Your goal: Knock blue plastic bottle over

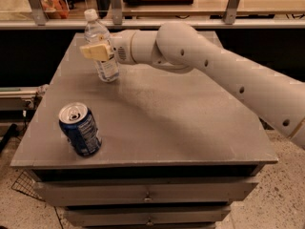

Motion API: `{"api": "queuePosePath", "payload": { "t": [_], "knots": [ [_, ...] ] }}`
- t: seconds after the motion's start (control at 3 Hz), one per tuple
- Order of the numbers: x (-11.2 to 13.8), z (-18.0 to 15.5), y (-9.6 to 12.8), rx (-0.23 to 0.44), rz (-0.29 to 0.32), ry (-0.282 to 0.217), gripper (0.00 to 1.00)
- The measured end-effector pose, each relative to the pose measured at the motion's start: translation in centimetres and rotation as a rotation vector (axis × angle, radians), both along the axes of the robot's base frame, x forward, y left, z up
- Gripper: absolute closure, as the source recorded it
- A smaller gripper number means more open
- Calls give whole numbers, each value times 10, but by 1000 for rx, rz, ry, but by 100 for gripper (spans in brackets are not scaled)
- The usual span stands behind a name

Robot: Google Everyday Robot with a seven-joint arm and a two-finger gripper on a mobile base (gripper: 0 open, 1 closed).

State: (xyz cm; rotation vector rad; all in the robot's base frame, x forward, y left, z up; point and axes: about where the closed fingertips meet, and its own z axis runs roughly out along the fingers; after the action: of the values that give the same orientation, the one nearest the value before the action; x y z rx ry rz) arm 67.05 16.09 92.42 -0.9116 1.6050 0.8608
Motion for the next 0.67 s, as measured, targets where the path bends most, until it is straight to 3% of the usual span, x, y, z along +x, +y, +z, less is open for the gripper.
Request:
{"api": "queuePosePath", "payload": {
  "t": [0.33, 0.67],
  "knots": [
    [8, 20, -26, -16, -28, -49, 90],
    [19, 54, -50, -77, -22, -107, 100]
  ]
}}
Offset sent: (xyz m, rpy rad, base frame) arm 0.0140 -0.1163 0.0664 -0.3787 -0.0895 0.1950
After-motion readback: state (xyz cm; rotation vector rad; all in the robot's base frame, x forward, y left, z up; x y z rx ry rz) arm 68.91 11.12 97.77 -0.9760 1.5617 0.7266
